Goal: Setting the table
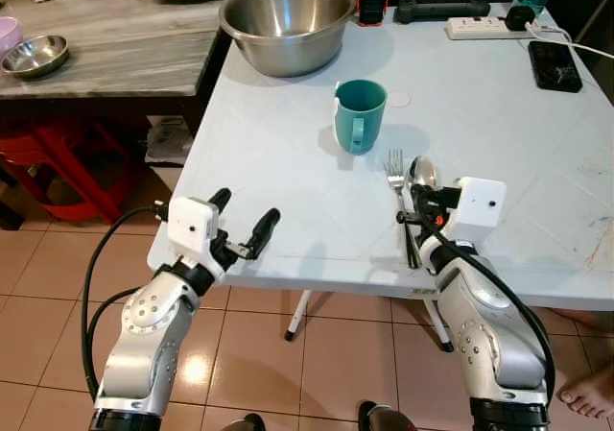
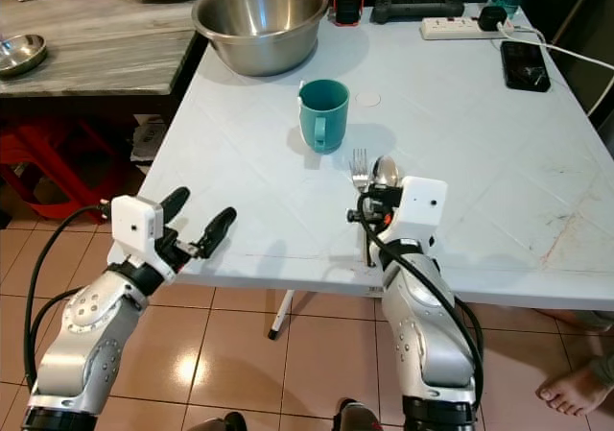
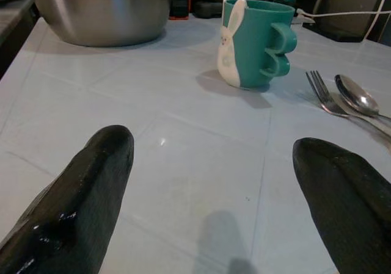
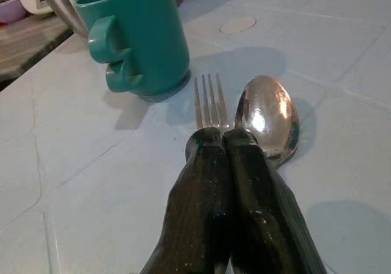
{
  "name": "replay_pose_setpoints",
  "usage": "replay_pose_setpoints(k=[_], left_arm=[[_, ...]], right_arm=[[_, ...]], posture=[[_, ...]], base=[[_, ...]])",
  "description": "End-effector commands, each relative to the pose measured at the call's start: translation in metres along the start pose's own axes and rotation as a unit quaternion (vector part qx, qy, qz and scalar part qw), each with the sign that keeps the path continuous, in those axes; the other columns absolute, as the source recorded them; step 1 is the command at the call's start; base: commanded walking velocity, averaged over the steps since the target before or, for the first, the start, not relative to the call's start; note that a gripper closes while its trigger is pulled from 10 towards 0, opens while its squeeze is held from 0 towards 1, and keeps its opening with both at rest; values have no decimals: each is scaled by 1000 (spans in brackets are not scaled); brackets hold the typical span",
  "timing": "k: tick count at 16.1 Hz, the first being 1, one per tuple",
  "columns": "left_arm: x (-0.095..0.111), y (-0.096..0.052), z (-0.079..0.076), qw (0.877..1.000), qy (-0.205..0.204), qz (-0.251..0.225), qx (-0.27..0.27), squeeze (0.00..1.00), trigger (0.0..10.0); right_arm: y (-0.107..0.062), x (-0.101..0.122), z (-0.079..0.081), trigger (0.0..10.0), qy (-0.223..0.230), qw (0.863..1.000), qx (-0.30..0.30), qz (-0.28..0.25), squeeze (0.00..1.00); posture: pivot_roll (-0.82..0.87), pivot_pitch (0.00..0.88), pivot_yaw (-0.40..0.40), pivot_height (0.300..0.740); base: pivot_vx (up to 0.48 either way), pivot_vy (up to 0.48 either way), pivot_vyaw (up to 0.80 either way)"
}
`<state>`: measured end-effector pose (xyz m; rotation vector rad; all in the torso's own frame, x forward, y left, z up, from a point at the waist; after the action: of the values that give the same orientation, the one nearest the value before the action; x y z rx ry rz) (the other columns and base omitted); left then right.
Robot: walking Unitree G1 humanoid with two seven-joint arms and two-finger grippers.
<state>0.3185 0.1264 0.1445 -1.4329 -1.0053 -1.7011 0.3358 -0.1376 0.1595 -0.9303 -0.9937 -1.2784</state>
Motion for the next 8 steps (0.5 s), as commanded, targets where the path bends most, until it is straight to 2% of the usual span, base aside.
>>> replay_pose_setpoints(k=[1, 2, 3, 8], left_arm=[[-5, -2, 4, 1000, -4, 11, 8, 0, 10000], [-4, -2, 3, 1000, -4, 10, 8, 0, 10000], [-4, -2, 3, 1000, -4, 10, 9, 0, 10000], [-6, -4, 2, 1000, -4, 13, 7, 0, 10000]], right_arm=[[-1, 0, 5, 10000, -4, 1000, 6, -1, 0], [-1, 2, 5, 10000, -13, 1000, 8, -5, 255], [-1, 4, 5, 10000, -18, 1000, 8, -10, 1000], [3, -1, -4, 10000, -33, 999, -10, 9, 1000]], posture=[[-155, 181, 83, 740], [-154, 182, 83, 740], [-152, 183, 81, 740], [-151, 190, 79, 740]], base=[[0, 0, 0], [0, 0, 0], [0, 0, 0], [0, 0, 0]])
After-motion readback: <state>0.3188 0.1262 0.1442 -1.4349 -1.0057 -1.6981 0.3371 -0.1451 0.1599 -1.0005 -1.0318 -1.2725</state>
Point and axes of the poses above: a point about 5 cm out from each wrist's last joint towards the gripper, its own y axis pointing out of the wrist towards the gripper, its own x axis along the axis of the wrist's last joint, z = x × y, the point moved 4 cm from there along y, pointing out of the wrist towards the gripper, and after that the axes turned 7 degrees about y, right-handed, at the moved point
